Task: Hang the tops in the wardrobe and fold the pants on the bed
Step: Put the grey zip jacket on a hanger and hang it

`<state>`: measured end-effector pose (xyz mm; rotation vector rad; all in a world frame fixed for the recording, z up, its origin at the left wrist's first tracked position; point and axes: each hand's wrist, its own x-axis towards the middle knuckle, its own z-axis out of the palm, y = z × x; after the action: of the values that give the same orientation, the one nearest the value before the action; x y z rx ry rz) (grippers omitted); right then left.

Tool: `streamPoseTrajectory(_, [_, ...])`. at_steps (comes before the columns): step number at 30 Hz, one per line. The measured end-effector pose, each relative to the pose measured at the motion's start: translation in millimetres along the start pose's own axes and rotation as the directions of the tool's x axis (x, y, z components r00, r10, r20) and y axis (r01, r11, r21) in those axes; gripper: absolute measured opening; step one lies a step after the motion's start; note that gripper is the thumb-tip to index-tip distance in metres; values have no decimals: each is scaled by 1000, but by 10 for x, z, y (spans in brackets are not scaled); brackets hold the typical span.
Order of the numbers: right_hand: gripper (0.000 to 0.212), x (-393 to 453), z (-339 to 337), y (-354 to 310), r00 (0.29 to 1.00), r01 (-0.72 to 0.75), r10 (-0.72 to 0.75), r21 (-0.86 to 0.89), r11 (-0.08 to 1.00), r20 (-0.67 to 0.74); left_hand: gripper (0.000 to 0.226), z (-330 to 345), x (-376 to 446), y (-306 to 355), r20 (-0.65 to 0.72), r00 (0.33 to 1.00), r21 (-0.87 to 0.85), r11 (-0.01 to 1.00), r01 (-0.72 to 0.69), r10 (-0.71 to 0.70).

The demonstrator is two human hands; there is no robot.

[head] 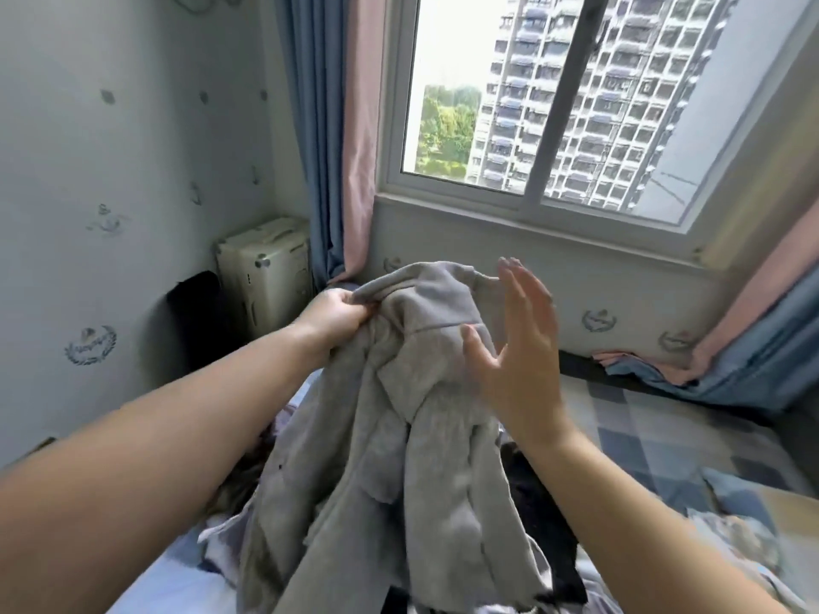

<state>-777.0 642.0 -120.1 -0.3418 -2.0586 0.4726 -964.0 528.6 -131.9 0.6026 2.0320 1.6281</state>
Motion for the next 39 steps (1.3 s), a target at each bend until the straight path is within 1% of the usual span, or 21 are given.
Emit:
streamPoseTrajectory(1, [43,-100,-62,-77,994,113,-113,-2,994,10,15,6,-27,109,-21,1000,-30,1000,6,-7])
streamPoseTrajectory(2, [30,-200,-114,-172,982,171,-174,39,984,73,16,4,-46,226,-47,999,-62,998,3,-6])
streamPoseTrajectory(4, [22,-373,-145,-365,943,94,-125,113,989,309,14,-18,-75,473,-95,995,-133,991,-26,13])
streamPoseTrajectory(6, [45,-479,-81,-505,860,-56,25,46,997,510,10,-41,-109,719,-126,991,-201,977,-69,44])
streamPoseTrajectory(7, [60,-501,-33,-544,831,-138,104,22,990,547,14,-48,-132,829,-139,989,-236,967,-91,59])
streamPoseTrajectory(8, [75,-496,7,-587,813,-228,174,29,973,556,18,-56,-167,925,-152,986,-273,956,-107,67])
streamPoseTrajectory(10, [101,-430,87,-689,788,-390,289,79,917,544,11,-103,-267,1111,-174,981,-324,935,-141,88])
streamPoseTrajectory(12, [117,-378,173,-751,739,-507,402,55,860,540,10,-182,-334,1257,-173,979,-345,924,-166,111])
streamPoseTrajectory(13, [119,-378,212,-768,708,-546,448,21,837,547,12,-241,-367,1320,-172,976,-349,919,-185,131])
streamPoseTrajectory(14, [113,-385,256,-762,688,-566,475,-4,824,549,13,-320,-384,1374,-180,971,-352,912,-211,155])
streamPoseTrajectory(15, [92,-375,297,-740,685,-566,480,-13,824,548,15,-398,-391,1430,-197,964,-351,905,-241,180])
streamPoseTrajectory(17, [24,-293,343,-710,720,-556,470,20,831,511,27,-584,-385,1504,-250,941,-315,900,-301,227])
streamPoseTrajectory(18, [7,-221,349,-706,749,-550,458,64,833,480,33,-673,-373,1502,-285,927,-275,906,-323,244])
streamPoseTrajectory(20, [6,-66,365,-729,792,-568,447,234,789,415,44,-822,-369,1422,-324,909,-199,921,-335,261])
streamPoseTrajectory(23, [9,129,376,-874,818,-575,451,493,653,357,60,-960,-463,1157,-281,915,-145,930,-339,290])
streamPoseTrajectory(28, [23,396,407,-1019,822,-555,461,654,514,335,73,-1107,-755,840,-172,926,51,942,-333,336])
streamPoseTrajectory(32, [25,493,431,-1093,846,-521,414,681,515,335,72,-1228,-1071,696,-25,921,118,916,-383,388])
streamPoseTrajectory(34, [25,545,411,-1130,842,-523,426,693,496,330,66,-1276,-1198,607,27,895,187,877,-442,445])
streamPoseTrajectory(37, [19,630,341,-1142,811,-542,493,722,430,316,66,-1318,-1422,403,12,839,386,771,-506,544])
streamPoseTrajectory(38, [14,657,316,-1139,793,-552,523,730,402,312,65,-1327,-1500,308,28,788,480,683,-550,615])
streamPoseTrajectory(39, [11,682,295,-1143,773,-563,554,739,370,311,63,-1327,-1570,211,103,710,563,548,-619,697])
